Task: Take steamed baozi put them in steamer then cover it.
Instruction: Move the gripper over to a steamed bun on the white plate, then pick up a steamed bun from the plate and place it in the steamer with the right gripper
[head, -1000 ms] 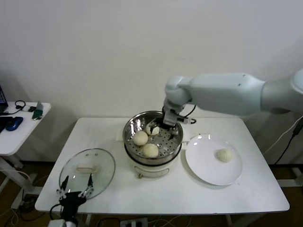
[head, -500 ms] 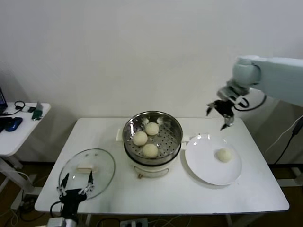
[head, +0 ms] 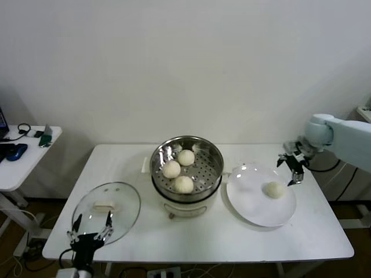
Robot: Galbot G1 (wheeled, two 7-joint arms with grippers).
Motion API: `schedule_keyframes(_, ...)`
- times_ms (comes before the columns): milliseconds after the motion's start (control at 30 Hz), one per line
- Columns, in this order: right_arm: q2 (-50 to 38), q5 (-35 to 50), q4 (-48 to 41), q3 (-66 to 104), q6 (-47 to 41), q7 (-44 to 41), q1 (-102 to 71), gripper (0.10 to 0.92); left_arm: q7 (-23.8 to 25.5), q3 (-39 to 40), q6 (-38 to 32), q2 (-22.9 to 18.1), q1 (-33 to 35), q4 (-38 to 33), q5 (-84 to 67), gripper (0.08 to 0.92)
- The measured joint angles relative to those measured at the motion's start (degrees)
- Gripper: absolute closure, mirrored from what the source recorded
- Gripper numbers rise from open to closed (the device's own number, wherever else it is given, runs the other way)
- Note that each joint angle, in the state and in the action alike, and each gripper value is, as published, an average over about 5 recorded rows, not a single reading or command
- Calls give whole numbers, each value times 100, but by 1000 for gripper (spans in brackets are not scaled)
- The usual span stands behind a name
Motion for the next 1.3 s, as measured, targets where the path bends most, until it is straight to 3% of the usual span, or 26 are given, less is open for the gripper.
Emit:
schedule_keyframes(433, 394, -451, -932, 1164, -126, 233, -1460, 206, -27, -32, -15, -9, -36, 131, -17, 177)
schedule_keyframes(900, 610, -444, -1334, 1498, -152, 89, -1758, 438, -26, -25, 14, -1, -27, 94, 4, 177)
schedule_keyframes(1300, 574, 347, -896, 798, -156, -178, -656, 465, -28, 5, 16, 3, 9, -22, 12, 177)
